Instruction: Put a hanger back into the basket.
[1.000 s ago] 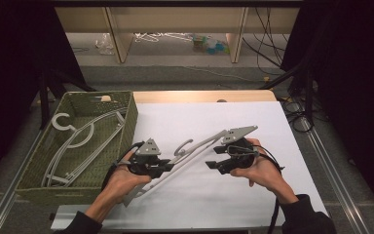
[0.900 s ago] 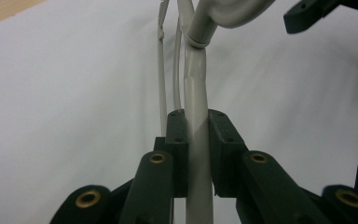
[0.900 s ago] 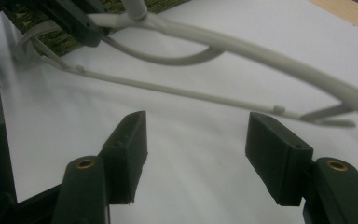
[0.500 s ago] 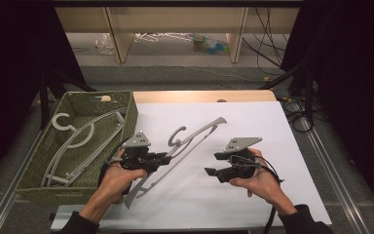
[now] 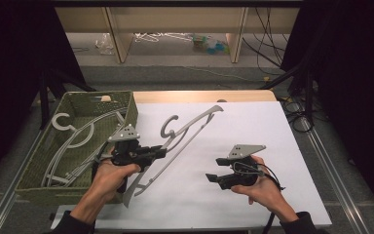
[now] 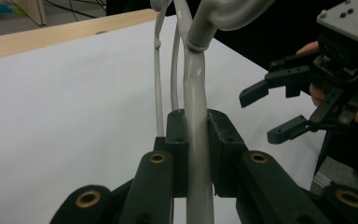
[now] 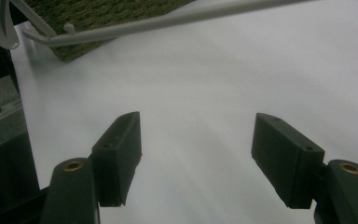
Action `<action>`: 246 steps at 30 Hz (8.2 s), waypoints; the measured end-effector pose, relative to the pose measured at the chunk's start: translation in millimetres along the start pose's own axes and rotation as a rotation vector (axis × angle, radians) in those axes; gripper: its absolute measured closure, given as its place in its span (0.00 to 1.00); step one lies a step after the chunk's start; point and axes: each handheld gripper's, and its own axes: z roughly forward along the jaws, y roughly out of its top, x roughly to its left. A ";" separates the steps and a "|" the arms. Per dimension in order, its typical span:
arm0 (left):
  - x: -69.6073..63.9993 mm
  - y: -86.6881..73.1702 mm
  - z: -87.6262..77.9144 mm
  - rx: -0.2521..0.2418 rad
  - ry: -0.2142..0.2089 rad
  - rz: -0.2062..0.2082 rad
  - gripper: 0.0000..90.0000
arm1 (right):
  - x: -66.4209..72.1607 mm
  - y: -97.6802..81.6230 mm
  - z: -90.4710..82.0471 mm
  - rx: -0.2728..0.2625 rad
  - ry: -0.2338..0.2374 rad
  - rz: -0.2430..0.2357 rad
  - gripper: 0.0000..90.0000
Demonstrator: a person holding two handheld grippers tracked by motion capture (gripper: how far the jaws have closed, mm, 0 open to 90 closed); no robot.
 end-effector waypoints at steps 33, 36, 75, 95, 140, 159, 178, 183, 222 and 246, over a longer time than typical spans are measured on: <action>24.5 41.4 -99.2 -0.071 0.111 0.040 0.88 | 3.4 -10.1 0.2 0.011 0.007 0.016 0.35; 37.9 40.3 -109.6 -0.081 0.149 0.025 0.88 | 4.0 -10.6 0.9 0.019 0.012 0.017 0.35; 151.2 3.8 -169.0 -0.099 0.308 0.028 0.88 | 2.5 -12.0 3.7 0.041 0.017 0.014 0.34; 167.5 -34.2 -185.7 -0.070 0.313 -0.016 0.88 | 1.2 -11.7 2.5 0.043 0.011 0.019 0.31; 198.3 -60.3 -141.7 0.232 0.610 -0.178 0.76 | -0.6 -13.0 3.8 0.054 0.001 0.017 0.29; 157.8 -38.2 -139.1 0.058 0.632 -0.184 0.48 | 0.0 -12.8 3.6 0.052 -0.001 0.018 0.29; 62.9 -33.5 -116.5 -0.066 0.407 0.013 0.28 | -0.5 -11.9 1.9 0.029 -0.018 0.022 0.29; 40.4 -30.3 -120.4 -0.060 0.408 0.073 0.25 | 0.5 -12.2 3.1 0.027 -0.019 0.025 0.29; -25.9 -87.1 -32.8 -0.083 0.138 0.113 0.18 | 5.8 -20.0 -2.4 -0.024 -0.023 0.020 0.24; -26.1 -104.2 -36.8 -0.112 0.163 0.162 0.18 | 27.7 -53.7 -32.1 -0.080 -0.081 0.035 0.21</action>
